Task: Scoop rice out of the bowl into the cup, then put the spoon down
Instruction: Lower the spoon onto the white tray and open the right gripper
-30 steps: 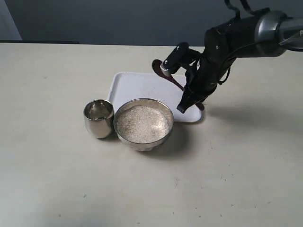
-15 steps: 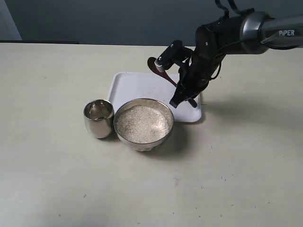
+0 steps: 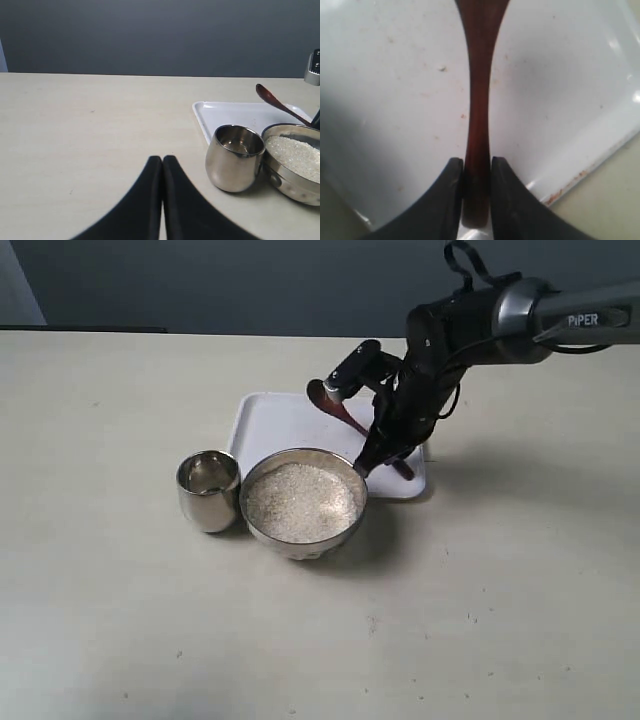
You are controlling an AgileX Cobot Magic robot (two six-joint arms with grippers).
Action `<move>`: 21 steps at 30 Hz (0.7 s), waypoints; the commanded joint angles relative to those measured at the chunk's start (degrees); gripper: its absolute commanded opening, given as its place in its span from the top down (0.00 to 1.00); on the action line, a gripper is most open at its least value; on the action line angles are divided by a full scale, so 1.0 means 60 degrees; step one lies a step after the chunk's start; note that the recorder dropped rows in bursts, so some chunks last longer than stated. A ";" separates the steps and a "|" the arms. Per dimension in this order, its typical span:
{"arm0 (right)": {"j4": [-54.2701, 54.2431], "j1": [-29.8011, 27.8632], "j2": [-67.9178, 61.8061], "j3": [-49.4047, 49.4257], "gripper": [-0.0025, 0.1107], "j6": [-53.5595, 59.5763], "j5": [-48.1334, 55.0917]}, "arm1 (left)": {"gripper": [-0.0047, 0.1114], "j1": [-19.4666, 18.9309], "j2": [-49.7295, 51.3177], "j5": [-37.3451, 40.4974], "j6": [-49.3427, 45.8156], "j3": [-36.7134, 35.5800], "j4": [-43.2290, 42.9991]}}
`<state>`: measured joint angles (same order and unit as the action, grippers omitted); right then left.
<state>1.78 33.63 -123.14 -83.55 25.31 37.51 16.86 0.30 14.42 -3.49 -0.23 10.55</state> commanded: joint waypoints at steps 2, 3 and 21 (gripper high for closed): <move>-0.0069 -0.0056 -0.0150 -0.0030 0.99 0.0079 0.0083 | 0.96 0.0062 -0.0050 -0.0148 0.0063 0.0038 -0.0013; -0.0069 -0.0056 -0.0150 -0.0030 0.99 0.0080 0.0054 | 0.96 0.0062 -0.0050 -0.0148 0.0063 0.0038 -0.0013; -0.0238 0.0022 -0.0150 -0.0030 0.99 0.0094 -0.0332 | 0.96 0.0062 -0.0050 -0.0148 0.0063 0.0038 -0.0013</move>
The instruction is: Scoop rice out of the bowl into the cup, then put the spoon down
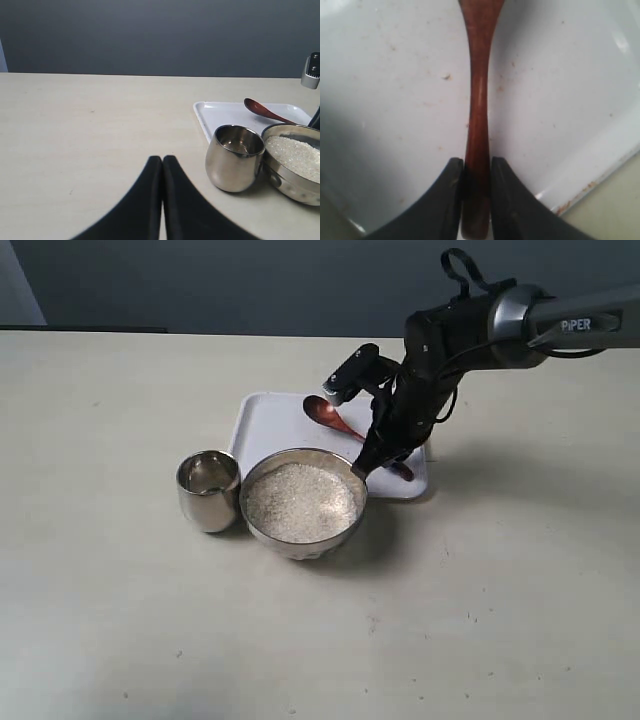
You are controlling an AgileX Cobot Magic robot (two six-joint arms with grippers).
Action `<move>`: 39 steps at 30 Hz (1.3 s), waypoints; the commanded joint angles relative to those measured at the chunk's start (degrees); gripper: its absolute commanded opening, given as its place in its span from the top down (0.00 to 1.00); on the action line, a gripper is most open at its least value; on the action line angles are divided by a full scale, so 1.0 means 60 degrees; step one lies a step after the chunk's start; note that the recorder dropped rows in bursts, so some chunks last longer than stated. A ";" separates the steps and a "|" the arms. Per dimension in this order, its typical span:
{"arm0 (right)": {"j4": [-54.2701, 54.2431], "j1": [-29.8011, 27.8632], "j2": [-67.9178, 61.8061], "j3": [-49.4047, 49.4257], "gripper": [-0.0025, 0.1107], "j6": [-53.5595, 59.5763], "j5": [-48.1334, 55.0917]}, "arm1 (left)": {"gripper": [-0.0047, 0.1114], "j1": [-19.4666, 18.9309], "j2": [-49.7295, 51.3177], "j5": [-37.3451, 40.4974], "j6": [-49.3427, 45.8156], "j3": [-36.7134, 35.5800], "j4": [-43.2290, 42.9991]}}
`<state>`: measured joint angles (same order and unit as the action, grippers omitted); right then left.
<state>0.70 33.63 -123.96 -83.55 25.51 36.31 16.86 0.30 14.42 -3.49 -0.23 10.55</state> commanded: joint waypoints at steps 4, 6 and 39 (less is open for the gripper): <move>-0.0184 0.0022 -0.0013 -0.0030 0.97 0.0061 -0.0128 | 0.96 0.0062 -0.0050 -0.0148 0.0063 0.0038 -0.0013; -0.0184 0.0022 -0.0013 -0.0030 0.90 0.0061 -0.0128 | 0.96 0.0062 -0.0050 -0.0148 0.0063 0.0038 -0.0013; 0.1528 0.0005 0.3282 0.0172 0.99 -0.1148 0.2913 | 0.96 0.0062 -0.0050 -0.0148 0.0063 0.0038 -0.0013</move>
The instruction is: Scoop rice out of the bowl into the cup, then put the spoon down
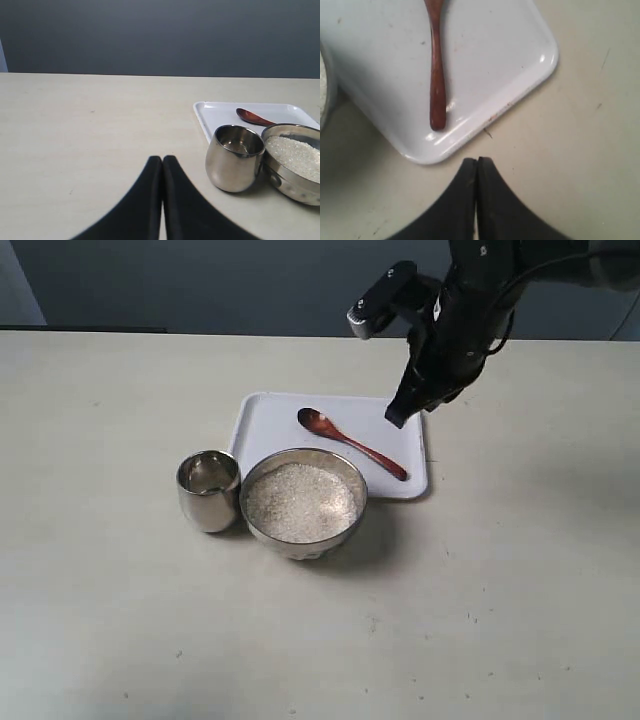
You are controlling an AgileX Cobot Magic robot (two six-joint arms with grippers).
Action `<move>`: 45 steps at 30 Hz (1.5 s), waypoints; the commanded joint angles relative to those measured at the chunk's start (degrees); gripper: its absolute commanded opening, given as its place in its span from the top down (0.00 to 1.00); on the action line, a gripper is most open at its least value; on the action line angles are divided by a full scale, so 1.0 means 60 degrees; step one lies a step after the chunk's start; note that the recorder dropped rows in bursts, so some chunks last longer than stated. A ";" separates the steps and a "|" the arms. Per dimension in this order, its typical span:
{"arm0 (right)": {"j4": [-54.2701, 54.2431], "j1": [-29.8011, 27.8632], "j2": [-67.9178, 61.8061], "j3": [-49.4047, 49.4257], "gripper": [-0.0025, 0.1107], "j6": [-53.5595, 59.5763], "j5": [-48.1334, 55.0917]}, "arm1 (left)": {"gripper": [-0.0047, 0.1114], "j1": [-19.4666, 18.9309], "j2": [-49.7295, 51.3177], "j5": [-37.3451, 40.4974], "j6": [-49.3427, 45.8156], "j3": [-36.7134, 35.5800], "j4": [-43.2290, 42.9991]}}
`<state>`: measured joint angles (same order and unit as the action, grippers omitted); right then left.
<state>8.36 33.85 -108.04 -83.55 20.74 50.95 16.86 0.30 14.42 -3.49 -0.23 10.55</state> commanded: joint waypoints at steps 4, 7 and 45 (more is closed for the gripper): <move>0.0415 -0.0031 0.1835 0.0842 0.99 -0.0673 0.0438 | 0.96 0.0062 -0.0050 -0.0148 0.0063 0.0038 -0.0013; 0.0415 -0.0031 0.2856 0.1366 0.99 -0.1280 0.0397 | 0.96 0.0062 -0.0050 -0.0148 0.0063 0.0038 -0.0013; 0.0663 -0.0048 1.1070 0.5676 0.99 -0.3975 -0.0905 | 0.96 0.0062 -0.0050 -0.0148 0.0063 0.0038 -0.0013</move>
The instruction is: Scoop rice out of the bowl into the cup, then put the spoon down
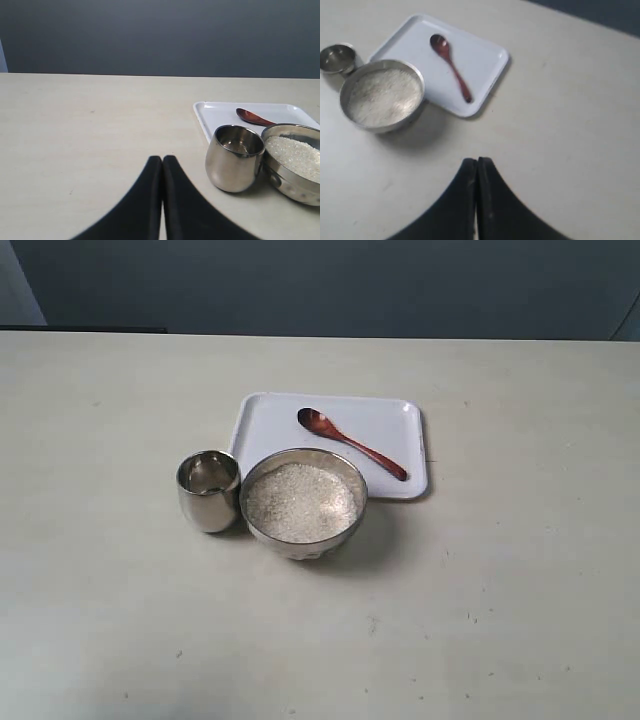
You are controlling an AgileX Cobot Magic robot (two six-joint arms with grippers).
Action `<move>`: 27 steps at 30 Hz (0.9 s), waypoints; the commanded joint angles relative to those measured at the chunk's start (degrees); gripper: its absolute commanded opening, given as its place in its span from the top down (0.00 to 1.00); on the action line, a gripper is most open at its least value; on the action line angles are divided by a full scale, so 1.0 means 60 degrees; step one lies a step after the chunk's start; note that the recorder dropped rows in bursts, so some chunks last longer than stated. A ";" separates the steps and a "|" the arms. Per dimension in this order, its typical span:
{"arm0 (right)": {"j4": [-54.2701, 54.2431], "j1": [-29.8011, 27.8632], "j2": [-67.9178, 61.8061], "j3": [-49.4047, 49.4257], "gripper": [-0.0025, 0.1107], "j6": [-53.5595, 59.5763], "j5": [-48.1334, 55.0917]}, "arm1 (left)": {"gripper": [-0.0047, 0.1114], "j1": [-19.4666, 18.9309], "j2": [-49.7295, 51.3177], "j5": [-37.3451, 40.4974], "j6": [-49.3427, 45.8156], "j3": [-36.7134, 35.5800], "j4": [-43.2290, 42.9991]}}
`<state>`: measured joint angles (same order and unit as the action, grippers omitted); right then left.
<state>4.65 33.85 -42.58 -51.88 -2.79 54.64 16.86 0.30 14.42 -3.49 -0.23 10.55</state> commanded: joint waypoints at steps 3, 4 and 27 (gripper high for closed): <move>0.1464 -0.0793 0.0582 0.1146 0.99 -0.0069 -0.2951 | 0.96 0.0062 -0.0050 -0.0148 0.0063 0.0038 -0.0013; 0.1316 -0.1184 0.0804 0.1482 0.99 -0.0069 -0.3395 | 0.96 0.0062 -0.0050 -0.0148 0.0063 0.0038 -0.0013; -0.0887 -0.5647 0.6792 0.8647 0.99 -0.0075 -0.7995 | 0.96 0.0062 -0.0050 -0.0148 0.0063 0.0038 -0.0013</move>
<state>0.53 0.35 -3.90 -1.86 -3.10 11.70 16.86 0.30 14.42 -3.49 -0.23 10.55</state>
